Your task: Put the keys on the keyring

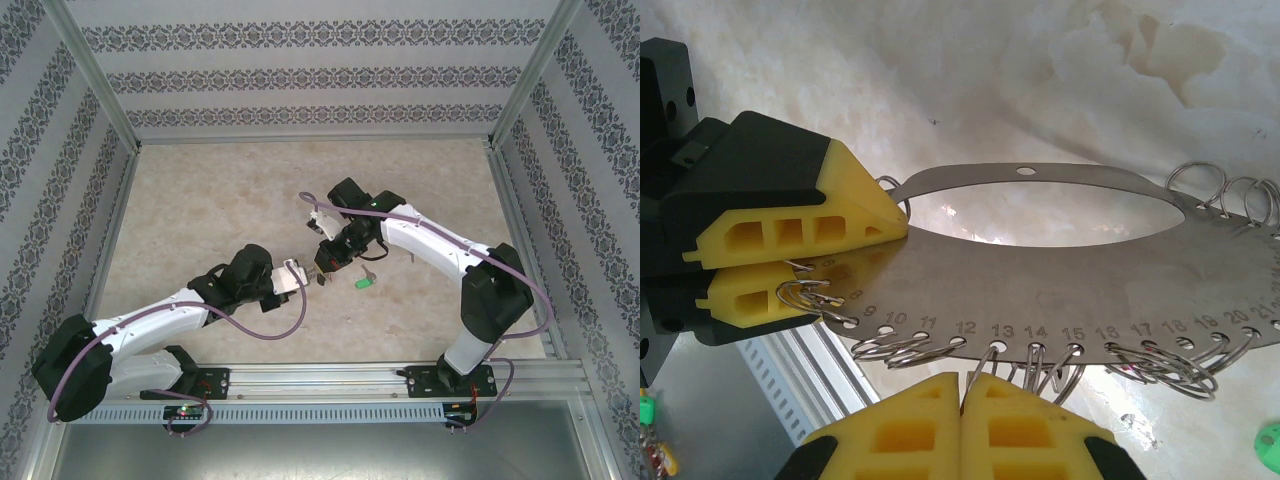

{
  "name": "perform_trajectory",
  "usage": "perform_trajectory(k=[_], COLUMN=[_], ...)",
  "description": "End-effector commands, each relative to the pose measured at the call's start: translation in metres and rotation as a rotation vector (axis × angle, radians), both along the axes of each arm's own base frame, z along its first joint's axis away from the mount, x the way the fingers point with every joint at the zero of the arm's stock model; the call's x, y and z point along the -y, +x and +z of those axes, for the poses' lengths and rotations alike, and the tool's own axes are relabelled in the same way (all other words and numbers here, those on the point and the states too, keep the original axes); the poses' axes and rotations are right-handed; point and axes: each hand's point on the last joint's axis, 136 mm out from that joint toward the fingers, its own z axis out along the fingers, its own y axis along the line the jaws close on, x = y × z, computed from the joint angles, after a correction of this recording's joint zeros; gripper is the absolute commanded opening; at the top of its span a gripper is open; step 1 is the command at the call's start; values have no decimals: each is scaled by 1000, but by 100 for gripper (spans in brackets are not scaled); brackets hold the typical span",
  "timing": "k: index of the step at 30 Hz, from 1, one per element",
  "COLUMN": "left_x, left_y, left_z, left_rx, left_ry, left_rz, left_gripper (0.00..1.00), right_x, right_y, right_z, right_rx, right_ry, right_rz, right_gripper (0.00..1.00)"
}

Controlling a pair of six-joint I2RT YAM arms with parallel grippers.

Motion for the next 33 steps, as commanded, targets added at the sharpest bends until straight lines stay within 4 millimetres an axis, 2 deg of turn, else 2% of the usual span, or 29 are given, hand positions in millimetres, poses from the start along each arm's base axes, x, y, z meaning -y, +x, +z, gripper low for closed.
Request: perform_trajectory(k=[1,7,10,14,18,21,27,33], left_x=[6,8,7,1,-4,-2,3,-2], left_y=[-9,-13,-11,-1,7,6,-6,2], left_z=[9,13,15,14,19,26,27,30], left_rx=[-14,-15,-5,32,81,107,103,134], left_ry=[-10,-12,-9,0,1,-27,-23,-9], left_rz=[-76,-111,-95,-38,3,-11,-100,-56], left_gripper=[0,0,0,0,0,0,0,0], right_x=[-14,-11,-10,-16,-18,-18,-19,-2], right_y=[11,25,23,-3,-29,-37,-24,-22], right_z=[22,21,24,24,11,0,-6,-21], right_rx=[42,92,87,-32,-115,-152,-175,-159], right_ry=[91,47,45,81,75,58,50,-73], right_rz=[-10,-52,-49,39,87,94,43,43], right_gripper=[0,0,0,0,0,0,0,0])
